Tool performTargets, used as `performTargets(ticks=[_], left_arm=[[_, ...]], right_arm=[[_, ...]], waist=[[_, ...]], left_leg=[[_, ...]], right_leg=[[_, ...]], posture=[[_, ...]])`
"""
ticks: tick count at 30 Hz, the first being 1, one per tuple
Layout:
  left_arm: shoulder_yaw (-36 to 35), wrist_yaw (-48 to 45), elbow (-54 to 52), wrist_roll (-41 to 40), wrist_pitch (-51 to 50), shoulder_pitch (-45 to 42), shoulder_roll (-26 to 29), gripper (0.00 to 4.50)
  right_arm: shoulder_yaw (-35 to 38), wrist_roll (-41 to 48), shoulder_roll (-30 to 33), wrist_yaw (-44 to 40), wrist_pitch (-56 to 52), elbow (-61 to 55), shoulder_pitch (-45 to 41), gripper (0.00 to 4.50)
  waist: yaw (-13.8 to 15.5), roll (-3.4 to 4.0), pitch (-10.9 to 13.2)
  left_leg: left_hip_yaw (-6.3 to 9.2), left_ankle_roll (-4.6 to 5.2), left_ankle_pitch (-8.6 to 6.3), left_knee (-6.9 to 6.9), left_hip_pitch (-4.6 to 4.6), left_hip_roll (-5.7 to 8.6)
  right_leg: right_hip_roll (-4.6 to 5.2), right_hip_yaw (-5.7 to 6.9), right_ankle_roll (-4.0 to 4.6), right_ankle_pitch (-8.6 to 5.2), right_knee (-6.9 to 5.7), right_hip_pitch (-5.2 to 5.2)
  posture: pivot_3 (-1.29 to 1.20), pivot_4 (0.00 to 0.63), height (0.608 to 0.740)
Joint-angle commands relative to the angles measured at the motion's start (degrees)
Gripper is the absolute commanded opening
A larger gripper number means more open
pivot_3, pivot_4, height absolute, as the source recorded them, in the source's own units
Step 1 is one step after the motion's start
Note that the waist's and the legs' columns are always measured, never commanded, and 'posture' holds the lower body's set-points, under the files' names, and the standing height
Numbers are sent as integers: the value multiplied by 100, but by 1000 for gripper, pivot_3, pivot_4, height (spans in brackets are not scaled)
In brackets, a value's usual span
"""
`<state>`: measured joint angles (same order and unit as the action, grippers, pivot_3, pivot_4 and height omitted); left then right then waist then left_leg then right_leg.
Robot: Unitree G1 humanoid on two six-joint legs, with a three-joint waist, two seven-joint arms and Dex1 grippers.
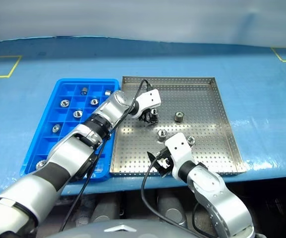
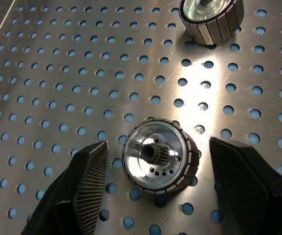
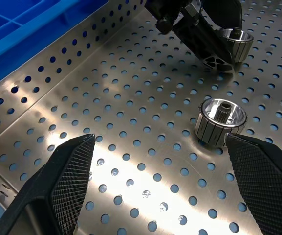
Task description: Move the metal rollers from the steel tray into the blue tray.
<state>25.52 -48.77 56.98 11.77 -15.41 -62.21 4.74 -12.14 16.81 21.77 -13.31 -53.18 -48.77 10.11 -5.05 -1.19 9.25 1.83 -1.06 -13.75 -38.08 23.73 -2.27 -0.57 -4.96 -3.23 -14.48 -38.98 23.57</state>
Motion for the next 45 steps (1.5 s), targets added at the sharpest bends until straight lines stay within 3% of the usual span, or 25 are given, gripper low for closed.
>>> performTargets(ticks=[1, 5, 10, 16, 23, 31, 45], left_arm=[[-268, -31, -250, -81, 59, -232, 93, 1887], [-581, -181, -924, -287, -64, -143, 392, 1869], [-919, -802, -2947, -732, -580, 485, 1141, 1869], [-1269, -1589, -5628, -1195, -1085, 1748, 2769, 1869], [-1951, -1937, -7258, -1467, -1359, 3527, 4555, 1869], [-2287, -2049, -7728, -1548, -1675, 4481, 5761, 1869], [-1694, -2085, -7671, -1286, -1809, 4745, 6280, 1869]], right_arm=[[-58, 5, -33, 28, 46, -190, -71, 4500], [-140, 11, -37, -5, 40, -110, -215, 4500], [-317, 11, -204, -2, 19, 126, -662, 4500], [-1029, 1, -622, -205, 87, 688, -1582, 4500], [-1372, -13, -664, -452, 191, 912, -1872, 4500], [-1494, 5, -676, -693, 245, 1016, -1966, 4500], [-1480, -76, -815, -595, 349, 1086, -1884, 4500]], waist=[[-2, 0, 0], [-1, 0, 0], [21, 3, -1], [79, 9, 1], [312, 6, 3], [499, 3, 5], [459, 4, 6]], left_leg=[[0, 0, 0, 0, 0, 0], [0, 0, 0, 1, 0, -1], [-2, -2, 1, 13, -4, -5], [-3, -7, 4, 22, -9, -19], [1, -8, 3, 19, -5, -16], [6, -10, 5, 14, -9, -23], [1, -10, 5, 25, -6, -30]], right_leg=[[0, 0, 0, 0, 0, 0], [-1, -1, 0, 0, -2, 3], [-2, -4, 3, 1, -2, 5], [-10, -2, 38, 9, -11, 13], [2, 16, 43, 5, -1, 8], [2, 37, 29, -16, -3, 2], [-2, 39, 34, -17, -6, 16]], posture=[[-102, 150, 740], [-75, 150, 740], [-26, 150, 740], [35, 150, 740], [87, 150, 740], [111, 150, 740], [84, 150, 740]])
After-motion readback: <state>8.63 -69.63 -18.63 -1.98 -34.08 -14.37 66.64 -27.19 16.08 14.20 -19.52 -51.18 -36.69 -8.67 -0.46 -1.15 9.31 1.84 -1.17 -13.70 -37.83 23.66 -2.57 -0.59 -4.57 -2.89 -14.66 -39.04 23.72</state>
